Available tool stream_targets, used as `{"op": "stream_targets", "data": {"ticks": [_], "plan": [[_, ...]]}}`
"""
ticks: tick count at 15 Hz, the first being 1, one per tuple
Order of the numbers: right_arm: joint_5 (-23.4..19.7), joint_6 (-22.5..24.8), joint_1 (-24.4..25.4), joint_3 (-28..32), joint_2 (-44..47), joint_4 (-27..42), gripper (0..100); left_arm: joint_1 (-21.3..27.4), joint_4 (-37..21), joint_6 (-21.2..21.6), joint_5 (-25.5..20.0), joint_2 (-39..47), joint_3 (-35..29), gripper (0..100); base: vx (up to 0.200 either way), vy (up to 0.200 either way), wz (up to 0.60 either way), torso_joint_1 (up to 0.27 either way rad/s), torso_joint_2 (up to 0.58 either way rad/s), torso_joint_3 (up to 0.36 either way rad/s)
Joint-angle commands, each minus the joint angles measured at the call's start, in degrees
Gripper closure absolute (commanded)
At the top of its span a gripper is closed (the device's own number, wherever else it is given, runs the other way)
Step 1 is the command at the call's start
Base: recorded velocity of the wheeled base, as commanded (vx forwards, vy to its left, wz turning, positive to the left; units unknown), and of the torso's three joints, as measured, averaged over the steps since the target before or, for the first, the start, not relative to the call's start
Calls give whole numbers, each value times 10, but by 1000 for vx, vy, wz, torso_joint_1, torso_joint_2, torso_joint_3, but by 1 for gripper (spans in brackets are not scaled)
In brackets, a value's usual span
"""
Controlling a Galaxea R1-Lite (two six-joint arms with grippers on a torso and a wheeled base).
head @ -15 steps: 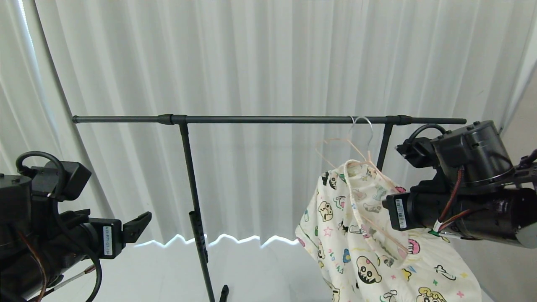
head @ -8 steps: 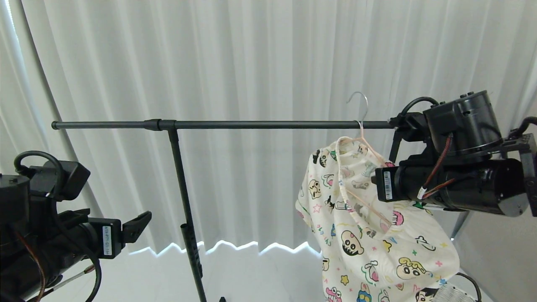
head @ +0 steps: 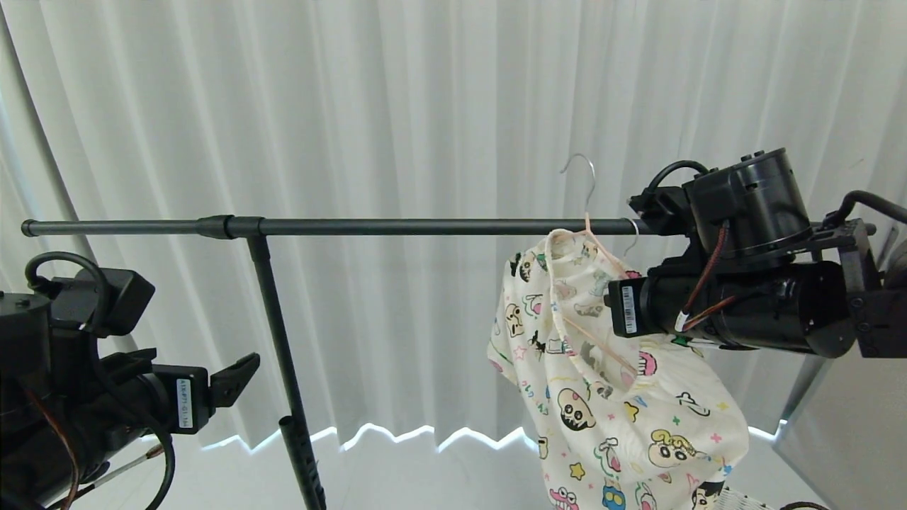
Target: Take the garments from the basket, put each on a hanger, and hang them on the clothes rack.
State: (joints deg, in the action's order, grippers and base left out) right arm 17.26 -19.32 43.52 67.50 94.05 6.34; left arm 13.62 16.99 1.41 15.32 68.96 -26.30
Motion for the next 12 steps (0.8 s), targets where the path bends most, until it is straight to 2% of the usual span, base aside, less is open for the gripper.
{"op": "stream_targets", "data": {"ticks": [1, 2, 8, 10, 12], "plan": [[0, 0, 10, -1, 5, 0, 100, 0, 1, 0, 1, 0, 0, 0, 200, 0, 0, -2, 7, -2], [0, -1, 16, -1, 8, 0, 100, 0, 1, 0, 1, 0, 0, 0, 200, 0, 0, 2, 2, 2], [-19, -3, 28, 0, 44, -3, 100, 5, 15, 0, 0, 0, 0, 0, 0, 0, 0, 0, 0, 0], [-44, -3, 23, 0, 61, -5, 100, 5, 16, 0, 0, 2, -5, 0, 0, 0, 0, 0, 0, 0], [-45, -4, 23, -3, 77, -19, 100, 23, 16, 0, 1, -2, 0, 0, 0, 0, 0, 0, 0, 0]]}}
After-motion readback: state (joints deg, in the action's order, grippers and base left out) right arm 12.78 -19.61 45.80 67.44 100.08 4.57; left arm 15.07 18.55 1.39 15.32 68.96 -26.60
